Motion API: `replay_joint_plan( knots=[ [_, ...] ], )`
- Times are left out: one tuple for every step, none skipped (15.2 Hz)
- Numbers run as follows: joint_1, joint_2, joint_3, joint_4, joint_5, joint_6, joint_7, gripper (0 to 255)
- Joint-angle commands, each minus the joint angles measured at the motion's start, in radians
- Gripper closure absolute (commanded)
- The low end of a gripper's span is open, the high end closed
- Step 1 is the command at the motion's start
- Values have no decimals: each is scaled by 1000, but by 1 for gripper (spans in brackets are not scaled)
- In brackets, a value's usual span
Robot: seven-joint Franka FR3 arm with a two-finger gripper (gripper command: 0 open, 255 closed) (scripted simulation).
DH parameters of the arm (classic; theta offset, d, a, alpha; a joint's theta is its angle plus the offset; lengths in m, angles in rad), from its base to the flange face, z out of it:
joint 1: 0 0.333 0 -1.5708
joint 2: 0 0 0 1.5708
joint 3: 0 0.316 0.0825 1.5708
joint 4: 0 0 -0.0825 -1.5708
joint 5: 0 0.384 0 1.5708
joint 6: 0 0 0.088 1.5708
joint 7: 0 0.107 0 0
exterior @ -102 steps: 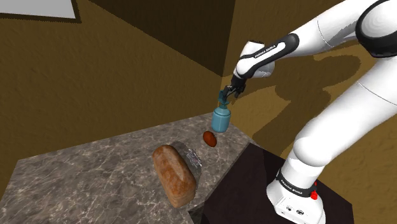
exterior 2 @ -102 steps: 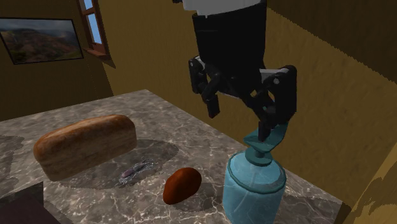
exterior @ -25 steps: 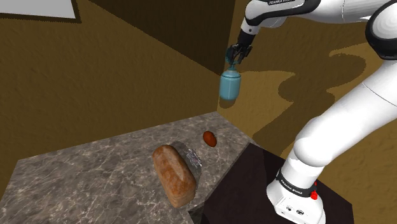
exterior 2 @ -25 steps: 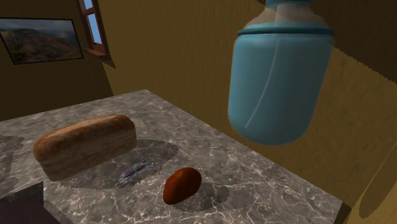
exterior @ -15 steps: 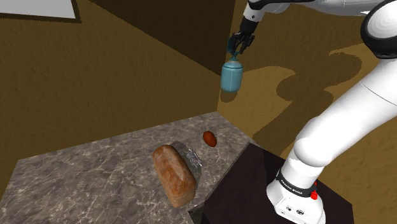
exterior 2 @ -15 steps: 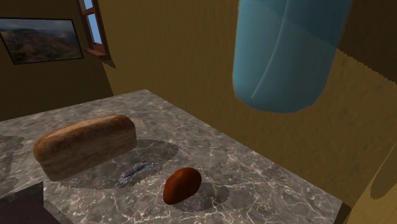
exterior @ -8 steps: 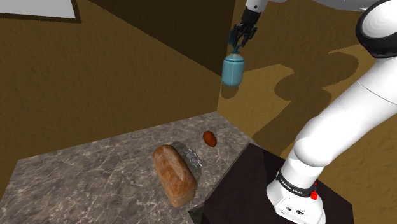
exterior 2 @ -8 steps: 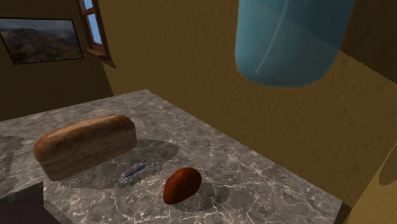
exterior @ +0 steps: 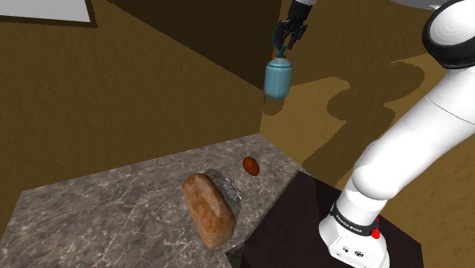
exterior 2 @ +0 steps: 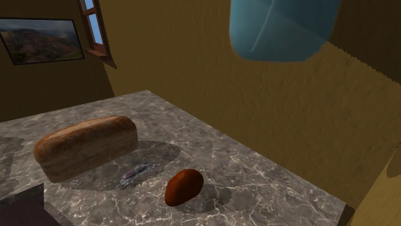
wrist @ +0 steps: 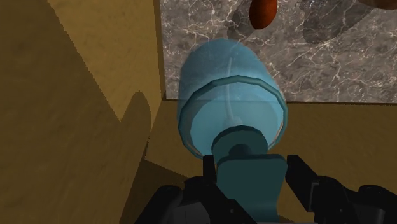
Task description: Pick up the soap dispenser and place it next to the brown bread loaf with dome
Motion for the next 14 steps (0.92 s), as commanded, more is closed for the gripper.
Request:
replay_joint_plan(
  knots=[
    [12,-14,31,-28,-8,15,45,255],
    [18,-21,49,-46,-12,24,71,255],
    [25,-28,67,-63,-16,33,96,255],
    [31,-33,84,-79,-19,42,121,255],
    [38,-37,101,-93,-22,51,146,255],
    [45,-40,119,-106,-24,59,171,255],
    [52,-41,136,-117,-26,67,195,255],
    [59,-42,152,-128,-28,75,220,255],
    [66,-42,169,-137,-30,83,244,255],
    [73,-40,185,-145,-32,91,269,255],
    [80,-37,202,-152,-33,98,293,255],
    [87,-34,218,-158,-35,106,317,255],
    [94,-29,234,-162,-36,113,341,255],
    [101,-23,250,-166,-38,120,365,255]
  ],
)
